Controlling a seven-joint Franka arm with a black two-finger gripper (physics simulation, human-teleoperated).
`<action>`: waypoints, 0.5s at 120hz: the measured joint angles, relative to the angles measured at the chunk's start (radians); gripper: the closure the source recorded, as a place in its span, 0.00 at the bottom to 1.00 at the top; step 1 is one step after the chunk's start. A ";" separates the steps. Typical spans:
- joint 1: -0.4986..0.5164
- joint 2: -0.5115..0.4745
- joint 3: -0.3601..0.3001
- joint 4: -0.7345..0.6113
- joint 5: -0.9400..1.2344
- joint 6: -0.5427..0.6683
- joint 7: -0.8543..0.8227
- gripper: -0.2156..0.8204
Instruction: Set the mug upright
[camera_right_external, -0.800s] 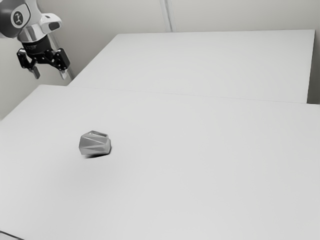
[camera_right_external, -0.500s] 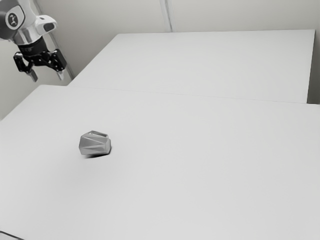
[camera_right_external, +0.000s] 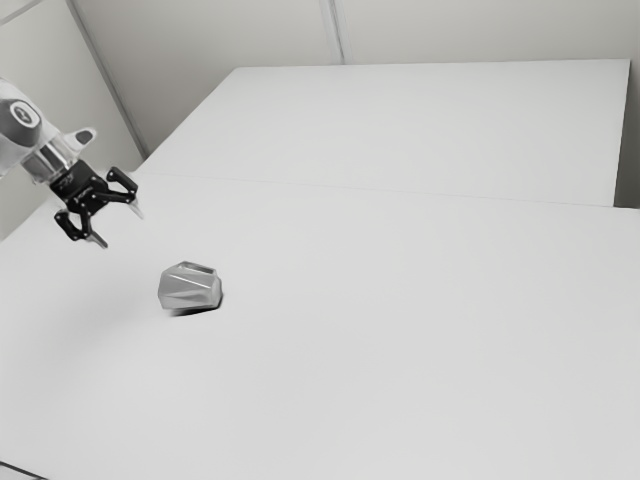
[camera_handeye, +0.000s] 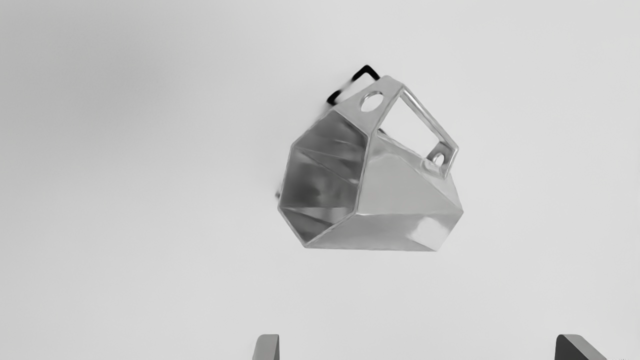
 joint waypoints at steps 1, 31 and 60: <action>0.001 0.008 0.000 0.001 -0.007 0.000 0.002 0.21; 0.013 0.153 0.036 0.001 -0.169 0.004 0.080 0.21; 0.011 0.257 0.069 0.031 -0.285 0.012 0.163 0.21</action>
